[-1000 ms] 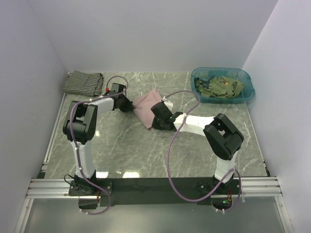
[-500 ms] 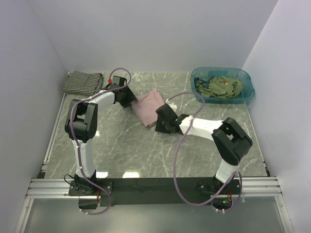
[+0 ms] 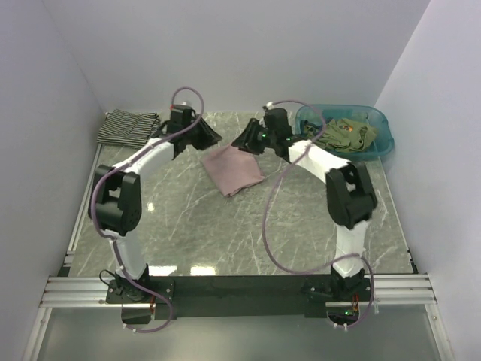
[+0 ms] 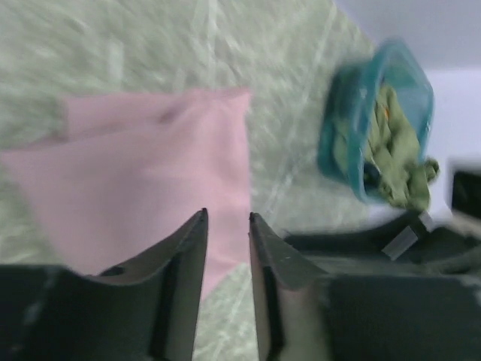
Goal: Fold and stack the tank tops
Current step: Fold the tank top
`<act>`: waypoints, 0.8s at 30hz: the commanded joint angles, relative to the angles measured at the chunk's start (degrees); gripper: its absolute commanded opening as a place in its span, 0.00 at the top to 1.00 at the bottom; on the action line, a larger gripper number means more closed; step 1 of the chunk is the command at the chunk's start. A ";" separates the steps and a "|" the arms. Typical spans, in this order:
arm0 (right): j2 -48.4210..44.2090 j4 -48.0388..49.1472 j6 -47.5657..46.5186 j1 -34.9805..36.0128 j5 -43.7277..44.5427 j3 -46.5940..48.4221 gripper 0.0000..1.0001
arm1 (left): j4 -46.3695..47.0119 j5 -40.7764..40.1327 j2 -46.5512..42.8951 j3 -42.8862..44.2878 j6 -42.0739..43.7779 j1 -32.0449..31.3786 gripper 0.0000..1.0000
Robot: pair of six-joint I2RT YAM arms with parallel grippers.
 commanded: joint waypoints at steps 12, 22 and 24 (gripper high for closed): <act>23.49 9.82 10.49 -5.55 -15.33 9.02 0.55 | 8.53 9.29 12.39 -9.86 -6.69 -5.46 0.75; 17.08 11.05 10.75 -6.52 -12.95 -3.28 0.56 | -0.38 -1.62 8.97 -14.43 -5.81 -4.85 0.73; 14.53 11.58 10.66 -5.99 -12.08 -8.02 0.57 | -0.90 -2.05 7.92 -13.82 -4.50 -4.32 0.71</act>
